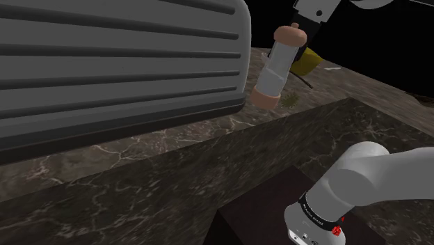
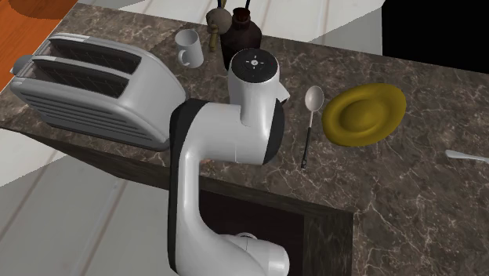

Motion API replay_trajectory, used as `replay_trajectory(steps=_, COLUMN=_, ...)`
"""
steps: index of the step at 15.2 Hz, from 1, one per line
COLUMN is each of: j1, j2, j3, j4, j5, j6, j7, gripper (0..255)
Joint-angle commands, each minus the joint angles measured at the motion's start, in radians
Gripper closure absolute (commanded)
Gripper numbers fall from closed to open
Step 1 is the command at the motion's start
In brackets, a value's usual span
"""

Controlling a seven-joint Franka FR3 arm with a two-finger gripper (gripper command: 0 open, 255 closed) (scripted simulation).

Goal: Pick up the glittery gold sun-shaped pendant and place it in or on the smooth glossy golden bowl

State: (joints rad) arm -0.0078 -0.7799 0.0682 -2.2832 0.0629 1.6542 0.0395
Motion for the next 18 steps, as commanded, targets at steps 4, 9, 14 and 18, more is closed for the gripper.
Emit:
replay_trajectory(steps=4, j1=0.106, j2=-0.115, j3=-0.026, j4=-0.062, j5=0.029, j6=0.041, j7=-0.181, gripper=0)
replay_trajectory(steps=9, j1=0.294, j2=-0.336, j3=-0.089, j4=-0.172, j5=0.063, j6=0.068, j7=-0.481, gripper=0)
replay_trajectory(steps=14, j1=0.475, j2=-0.573, j3=-0.172, j4=-0.265, j5=0.071, j6=0.030, j7=-0.764, gripper=0)
replay_trajectory(steps=18, j1=0.477, j2=-0.579, j3=-0.164, j4=-0.321, j5=0.077, j6=0.081, j7=-0.765, gripper=0)
